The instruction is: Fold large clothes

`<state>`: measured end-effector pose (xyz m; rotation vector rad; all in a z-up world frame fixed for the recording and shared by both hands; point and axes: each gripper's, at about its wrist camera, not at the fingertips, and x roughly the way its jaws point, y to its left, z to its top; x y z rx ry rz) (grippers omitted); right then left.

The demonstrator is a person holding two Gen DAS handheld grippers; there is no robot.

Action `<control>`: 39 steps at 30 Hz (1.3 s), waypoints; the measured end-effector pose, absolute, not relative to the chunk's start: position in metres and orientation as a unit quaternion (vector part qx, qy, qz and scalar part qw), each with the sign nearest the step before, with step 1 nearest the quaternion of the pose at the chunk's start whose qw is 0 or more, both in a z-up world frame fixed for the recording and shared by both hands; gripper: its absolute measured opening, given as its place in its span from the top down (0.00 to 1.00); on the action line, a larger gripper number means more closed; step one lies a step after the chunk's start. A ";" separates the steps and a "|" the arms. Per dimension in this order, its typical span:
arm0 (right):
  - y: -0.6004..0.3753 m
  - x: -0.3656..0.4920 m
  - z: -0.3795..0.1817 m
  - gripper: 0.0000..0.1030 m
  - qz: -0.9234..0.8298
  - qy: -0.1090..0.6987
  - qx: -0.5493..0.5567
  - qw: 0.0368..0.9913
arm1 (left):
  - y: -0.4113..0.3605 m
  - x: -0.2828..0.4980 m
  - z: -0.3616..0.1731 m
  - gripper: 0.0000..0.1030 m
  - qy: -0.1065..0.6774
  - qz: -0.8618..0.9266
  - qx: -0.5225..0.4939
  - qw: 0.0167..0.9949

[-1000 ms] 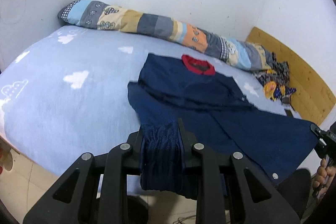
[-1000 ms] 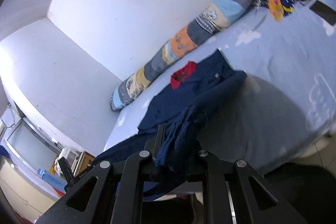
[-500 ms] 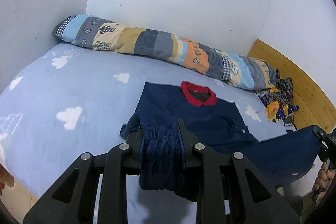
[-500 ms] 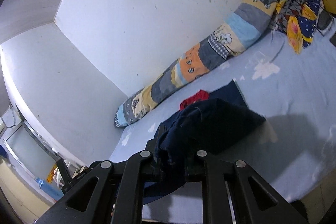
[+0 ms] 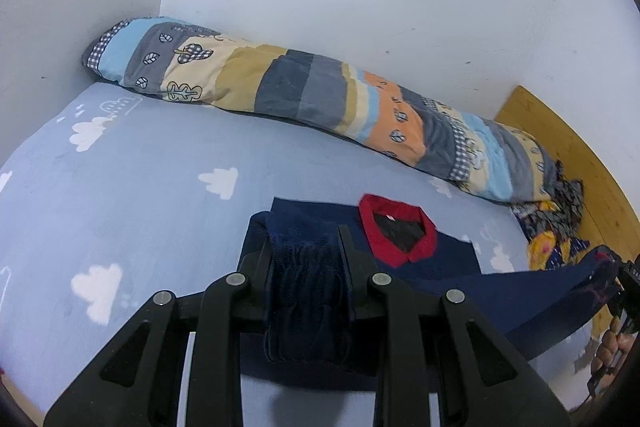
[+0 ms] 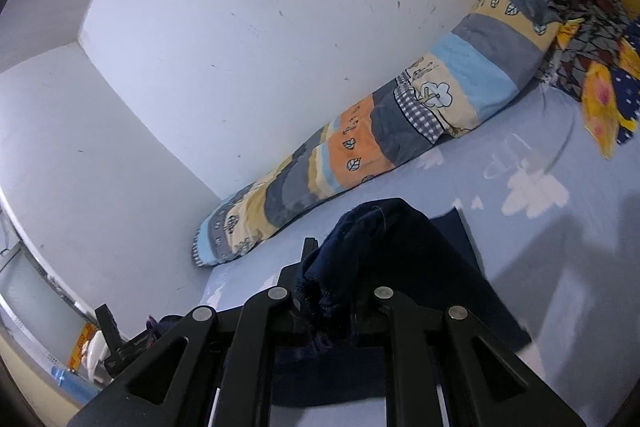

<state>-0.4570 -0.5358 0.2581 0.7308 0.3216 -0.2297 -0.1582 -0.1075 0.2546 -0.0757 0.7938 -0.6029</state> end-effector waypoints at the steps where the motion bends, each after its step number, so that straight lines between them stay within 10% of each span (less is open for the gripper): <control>1: -0.541 -0.448 0.257 0.89 -0.113 0.159 0.353 0.915 | -0.112 -0.151 0.251 0.77 0.384 -0.288 -0.038 0.876; 18: -0.656 -0.282 0.138 0.89 -0.176 0.250 0.411 0.859 | -0.199 -0.019 0.133 0.72 0.498 -0.227 -0.010 0.837; 24: -0.693 -0.247 0.078 0.68 -0.180 0.311 0.486 0.797 | -0.197 0.019 0.114 0.25 0.537 -0.228 -0.081 0.808; 39: -0.670 -0.287 0.141 0.48 -0.167 0.229 0.419 0.863 | -0.202 -0.057 0.147 0.25 0.452 -0.340 -0.031 0.824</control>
